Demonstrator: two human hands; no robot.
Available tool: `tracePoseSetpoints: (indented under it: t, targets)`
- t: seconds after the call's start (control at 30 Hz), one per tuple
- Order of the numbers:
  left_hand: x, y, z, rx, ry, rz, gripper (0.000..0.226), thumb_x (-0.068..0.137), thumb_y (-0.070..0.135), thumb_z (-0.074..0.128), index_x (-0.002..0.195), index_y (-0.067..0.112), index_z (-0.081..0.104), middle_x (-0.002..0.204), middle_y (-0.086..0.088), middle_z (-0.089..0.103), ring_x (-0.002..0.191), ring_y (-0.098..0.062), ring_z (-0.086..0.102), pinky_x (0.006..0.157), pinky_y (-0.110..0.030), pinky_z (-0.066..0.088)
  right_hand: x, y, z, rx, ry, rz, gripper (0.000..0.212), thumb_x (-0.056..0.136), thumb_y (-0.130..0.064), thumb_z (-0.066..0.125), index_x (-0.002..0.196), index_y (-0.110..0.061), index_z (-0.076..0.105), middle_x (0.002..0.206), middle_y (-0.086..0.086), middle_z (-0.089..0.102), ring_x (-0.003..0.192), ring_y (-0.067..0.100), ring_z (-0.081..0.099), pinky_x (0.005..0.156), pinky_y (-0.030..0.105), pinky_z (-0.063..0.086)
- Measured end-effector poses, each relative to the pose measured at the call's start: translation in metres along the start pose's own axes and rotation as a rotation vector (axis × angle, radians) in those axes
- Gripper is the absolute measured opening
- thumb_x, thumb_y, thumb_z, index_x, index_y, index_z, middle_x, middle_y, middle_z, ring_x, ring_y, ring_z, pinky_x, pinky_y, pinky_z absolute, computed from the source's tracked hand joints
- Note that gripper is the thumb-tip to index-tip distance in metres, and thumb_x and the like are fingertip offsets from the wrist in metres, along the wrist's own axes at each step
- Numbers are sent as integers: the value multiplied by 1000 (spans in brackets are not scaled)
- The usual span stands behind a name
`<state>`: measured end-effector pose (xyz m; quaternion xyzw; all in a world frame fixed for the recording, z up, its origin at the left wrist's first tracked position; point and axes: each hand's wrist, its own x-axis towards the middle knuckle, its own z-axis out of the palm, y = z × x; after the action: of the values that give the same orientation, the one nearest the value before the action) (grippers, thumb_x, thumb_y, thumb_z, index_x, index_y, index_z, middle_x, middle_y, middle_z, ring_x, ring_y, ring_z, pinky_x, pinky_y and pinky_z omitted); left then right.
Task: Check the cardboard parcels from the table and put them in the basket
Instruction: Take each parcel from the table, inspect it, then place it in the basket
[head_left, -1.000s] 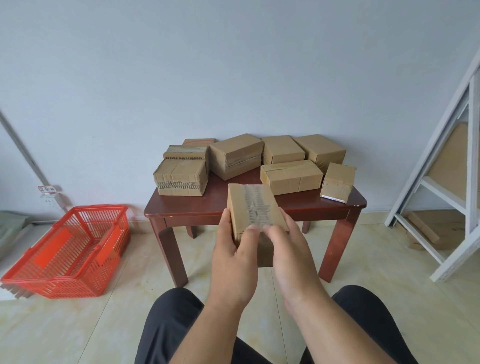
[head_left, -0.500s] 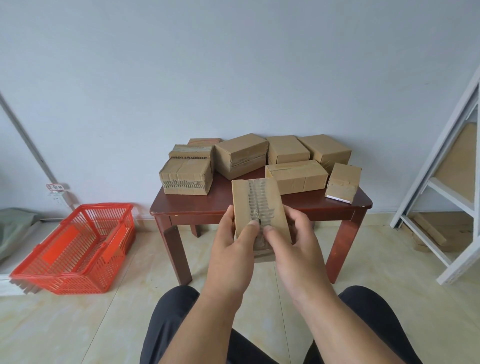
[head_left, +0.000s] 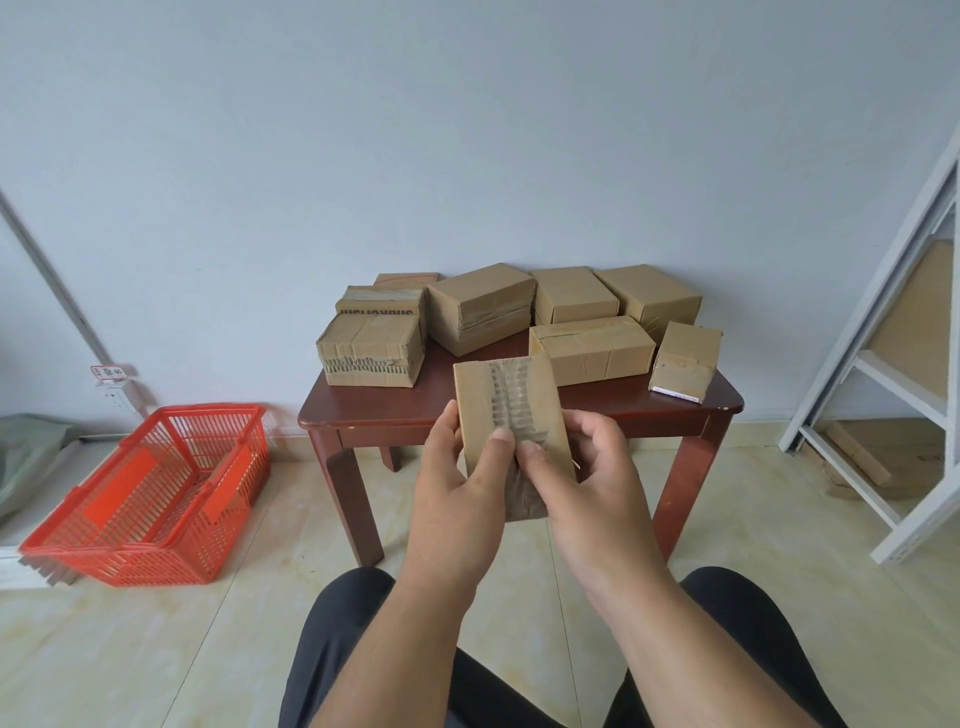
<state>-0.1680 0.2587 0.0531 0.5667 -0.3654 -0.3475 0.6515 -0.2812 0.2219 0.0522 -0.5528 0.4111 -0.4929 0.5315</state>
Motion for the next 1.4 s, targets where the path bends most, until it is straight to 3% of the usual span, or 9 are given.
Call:
tracePoseSetpoints:
  t: [0.23,0.43,0.6,0.7,0.77,0.97,1.13,1.27,1.4]
  targets:
    - [-4,1,1,71,-32,76,50,105,40,59,152,41,44,125,19,71,117,-2,68,103,-39,58,1,-5,-2,-63,-44,-18,40,96,-40,73,134,-47,62,116,-27,71,105,-9,68,81,25,63]
    - [-8,-2,2,57,-77,117,51,105,37,58,154,36,43,134,14,69,127,-8,65,108,-45,53,9,-4,0,-123,10,23,63,70,-74,65,127,-49,68,128,-19,67,119,4,65,96,42,61]
    - [-10,-5,1,38,-115,90,53,102,39,60,153,37,43,131,17,70,124,-4,65,102,-34,57,9,-2,-1,-39,-29,69,36,95,-54,67,130,-47,65,118,-23,73,107,-2,69,88,30,59]
    - [-8,-4,0,37,-78,34,50,101,46,60,149,40,47,123,24,71,116,4,67,92,-24,58,5,3,-1,0,-51,86,35,98,-50,68,132,-49,60,114,-27,72,107,-2,70,91,34,60]
    - [-4,-1,0,47,-34,28,46,99,52,60,143,38,53,119,23,73,111,4,68,95,-28,58,1,4,-1,2,-49,76,35,96,-48,70,130,-47,61,113,-26,72,105,-4,70,88,32,60]
    - [-8,1,7,124,-36,92,44,100,50,58,142,38,52,117,32,68,109,9,65,82,-11,53,1,-4,-2,-50,5,87,28,95,-54,65,122,-47,59,103,-28,70,98,-1,69,81,30,57]
    - [-12,0,7,137,-31,115,29,103,37,61,130,43,54,115,32,69,109,10,65,82,-8,49,5,-8,-1,-109,56,85,32,94,-63,63,117,-40,61,101,-22,71,93,-5,67,80,29,54]
    - [-10,-1,3,147,-64,87,48,98,51,59,144,38,50,122,24,69,114,10,63,89,-13,50,1,-8,-2,-115,35,77,40,89,-70,62,118,-42,59,103,-23,71,96,-3,67,80,28,55]
    - [-5,6,2,127,-67,37,61,91,67,55,143,35,53,122,19,72,114,5,66,102,-30,53,-5,-10,-2,-129,-26,16,45,80,-74,57,117,-50,54,105,-43,63,97,-18,61,75,20,53]
